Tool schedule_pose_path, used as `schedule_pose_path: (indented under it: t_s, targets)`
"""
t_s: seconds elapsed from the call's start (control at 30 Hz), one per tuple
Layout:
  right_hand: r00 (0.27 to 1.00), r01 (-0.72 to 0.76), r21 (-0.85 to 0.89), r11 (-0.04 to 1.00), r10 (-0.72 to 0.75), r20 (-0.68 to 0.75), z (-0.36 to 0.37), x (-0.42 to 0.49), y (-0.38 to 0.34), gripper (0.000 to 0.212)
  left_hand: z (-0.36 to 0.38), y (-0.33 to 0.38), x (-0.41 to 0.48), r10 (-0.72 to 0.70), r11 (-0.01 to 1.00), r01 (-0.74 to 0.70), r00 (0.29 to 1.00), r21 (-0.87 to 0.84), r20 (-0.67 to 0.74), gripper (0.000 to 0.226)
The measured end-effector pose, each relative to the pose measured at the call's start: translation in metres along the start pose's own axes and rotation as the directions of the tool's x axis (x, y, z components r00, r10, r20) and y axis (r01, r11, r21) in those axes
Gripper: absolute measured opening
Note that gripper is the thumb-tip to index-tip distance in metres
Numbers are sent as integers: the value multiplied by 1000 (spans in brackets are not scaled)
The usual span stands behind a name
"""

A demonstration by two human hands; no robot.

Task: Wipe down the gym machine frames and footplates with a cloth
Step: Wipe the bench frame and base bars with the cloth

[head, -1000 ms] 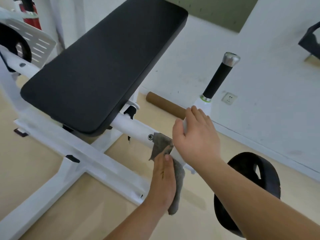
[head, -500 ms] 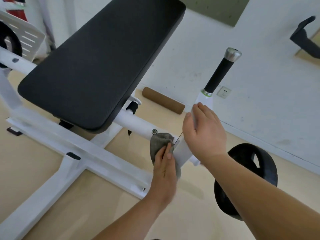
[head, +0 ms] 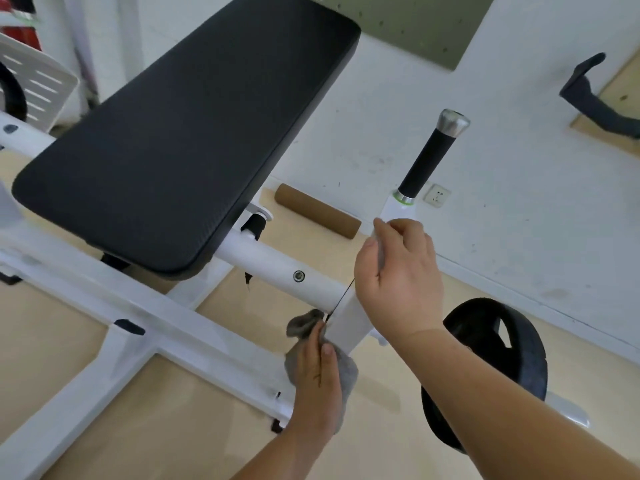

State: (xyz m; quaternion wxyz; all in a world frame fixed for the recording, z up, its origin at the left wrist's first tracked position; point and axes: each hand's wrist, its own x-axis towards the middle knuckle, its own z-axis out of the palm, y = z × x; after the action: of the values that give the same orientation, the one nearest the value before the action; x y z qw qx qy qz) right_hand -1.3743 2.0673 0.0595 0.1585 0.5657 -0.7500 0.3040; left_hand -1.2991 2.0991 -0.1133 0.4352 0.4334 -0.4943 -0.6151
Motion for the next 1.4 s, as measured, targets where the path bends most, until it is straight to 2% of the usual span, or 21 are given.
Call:
schedule_pose_path:
  t_s: [0.1, 0.17, 0.23, 0.3, 0.4, 0.5, 0.63, 0.73, 0.83, 0.87, 0.9, 0.93, 0.97, 1.0, 1.07, 1.1, 1.17, 1.27, 1.3, 1.33, 1.4]
  targets:
    - [999, 1, -17, 1000, -1, -39, 1, -2, -4, 49, 1, 5, -3, -135, 988, 137, 990, 65, -38, 40]
    - [999, 14, -53, 999, -15, -34, 0, -6, -5, 42, 5, 22, -2, -75, 996, 75, 997, -43, 4, 42]
    - [995, 94, -93, 991, -97, -29, -5, -20, -2, 38, 7, 30, -4, 2, 987, 0, 1000, -160, 9, 42]
    - [990, 136, -13, 991, -136, -40, -9, -33, 3, 38, 2, 15, -2, 28, 995, -30, 999, -94, -23, 40]
    - [982, 163, 89, 983, -153, -111, -4, -44, 13, 42, -10, -26, 6, -62, 993, 66, 997, 93, -52, 44]
    - [952, 252, 118, 960, -225, -208, 12, -43, 21, 45, -14, -49, 15, -179, 982, 184, 977, 37, -112, 34]
    - [914, 330, 112, 937, -288, -286, 19, -39, 30, 52, -3, -26, 15, -14, 992, 9, 999, -126, -39, 45]
    - [914, 324, 97, 941, -285, -287, 20, -37, 30, 51, -6, -49, 24, -173, 966, 177, 984, -190, 39, 42]
    - [904, 338, 83, 937, -299, -306, 18, -36, 32, 50, -14, -93, 39, -530, 823, 529, 846, -205, 57, 49]
    - [901, 345, 79, 935, -307, -306, 18, -37, 33, 50, -16, -108, 43, -557, 803, 557, 828, -214, 64, 60]
    - [899, 352, 77, 933, -314, -305, 18, -37, 34, 50, -15, -113, 45, -542, 813, 542, 838, -211, 64, 67]
    - [896, 358, 75, 931, -320, -307, 18, -37, 35, 50, -11, -108, 45, -504, 827, 500, 862, -257, 59, 63]
    - [893, 362, 74, 929, -323, -313, 19, -36, 35, 49, -6, -92, 43, -441, 846, 428, 897, -319, 34, 49]
    - [890, 365, 72, 928, -325, -318, 20, -37, 35, 49, -3, -75, 39, -319, 900, 306, 948, -311, 9, 33]
    - [886, 373, 59, 926, -336, -320, 22, -36, 36, 48, 0, -43, 27, -53, 970, 52, 999, -239, 3, 39]
    - [886, 373, 54, 926, -339, -316, 22, -35, 36, 49, 0, -43, 23, 41, 979, -33, 999, -201, 34, 42]
    - [888, 374, 56, 926, -340, -310, 22, -35, 36, 49, -6, -58, 21, -8, 979, 10, 1000, -206, 15, 41]
    - [887, 370, 62, 927, -333, -319, 23, -36, 37, 50, -8, -77, 31, -305, 929, 256, 939, -268, -159, 24]
    - [888, 370, 65, 927, -332, -318, 23, -36, 37, 49, -4, -65, 28, -322, 920, 259, 928, -294, -189, 28]
    - [886, 372, 62, 926, -334, -321, 24, -36, 37, 49, 3, -53, 25, -250, 940, 191, 949, -282, -191, 36]
    - [885, 372, 60, 926, -335, -322, 24, -36, 37, 48, 20, -29, 12, 22, 988, -45, 988, -149, -150, 49]
